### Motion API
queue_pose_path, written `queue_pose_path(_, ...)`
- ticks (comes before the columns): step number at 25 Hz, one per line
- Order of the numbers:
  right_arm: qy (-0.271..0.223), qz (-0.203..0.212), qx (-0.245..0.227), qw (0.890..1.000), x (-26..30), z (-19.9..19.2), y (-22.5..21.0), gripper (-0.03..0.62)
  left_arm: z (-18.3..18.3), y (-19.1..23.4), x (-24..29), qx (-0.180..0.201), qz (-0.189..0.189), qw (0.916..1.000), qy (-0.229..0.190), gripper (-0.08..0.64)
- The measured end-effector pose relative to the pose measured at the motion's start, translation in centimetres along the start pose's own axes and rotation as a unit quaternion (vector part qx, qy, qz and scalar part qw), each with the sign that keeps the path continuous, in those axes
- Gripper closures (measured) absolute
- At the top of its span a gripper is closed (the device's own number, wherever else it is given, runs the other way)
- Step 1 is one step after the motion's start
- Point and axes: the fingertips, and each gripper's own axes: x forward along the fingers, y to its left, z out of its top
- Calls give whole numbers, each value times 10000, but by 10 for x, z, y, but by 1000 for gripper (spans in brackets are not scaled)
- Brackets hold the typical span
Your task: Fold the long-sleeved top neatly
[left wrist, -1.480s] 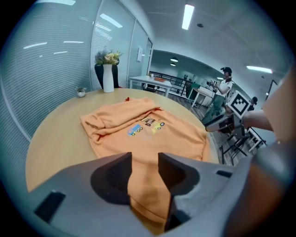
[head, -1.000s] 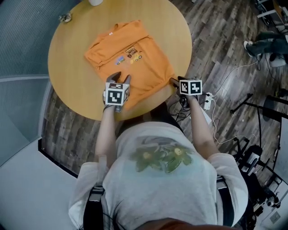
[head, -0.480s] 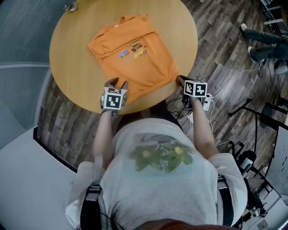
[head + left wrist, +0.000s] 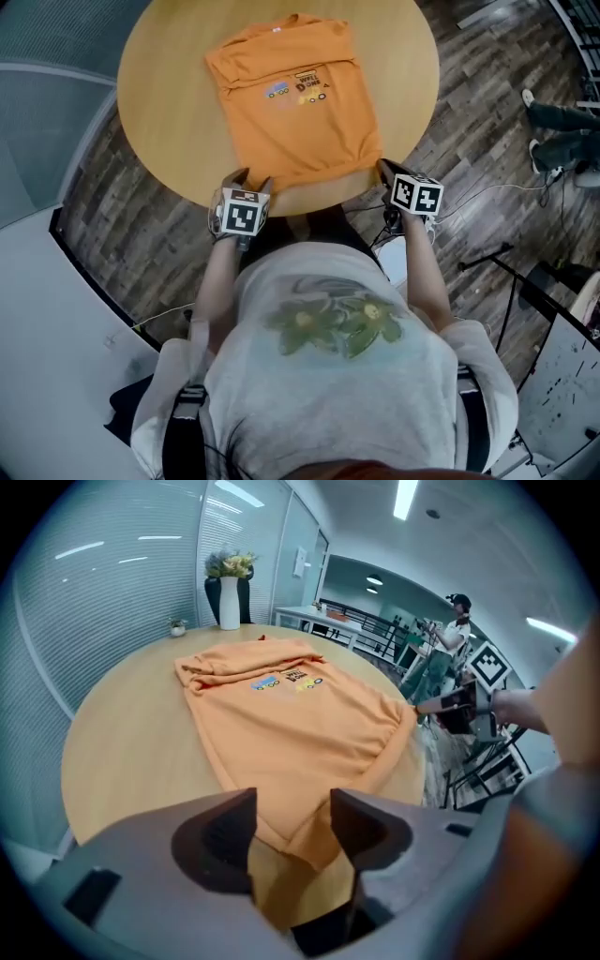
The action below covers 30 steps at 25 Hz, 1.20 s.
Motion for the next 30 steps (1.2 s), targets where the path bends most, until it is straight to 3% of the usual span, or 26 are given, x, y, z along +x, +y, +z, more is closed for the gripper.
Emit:
queue_pose_path(2, 57, 91, -114, 9999, 4, 2, 5, 560, -10, -1, -1, -103, 100, 9999, -2, 301)
queue_pose_path(12, 219, 455, -599, 9969, 11, 13, 15, 561, -68, -6, 10, -992, 540, 9929, 384, 304)
queue_pose_path(16, 106, 583, -647, 9961, 6, 24, 22, 561, -50, -2, 2, -1146, 562, 9918, -68, 517)
queue_pose_path(22, -274, 617, -450, 9967, -8, 44, 29, 561, -15, 5, -17, -1239, 425, 9899, -535, 537)
queue_pose_path(30, -1105, 756, 83, 9910, -37, 87, 42, 563, 41, 43, -58, -1210, 586, 9833, -1230, 537)
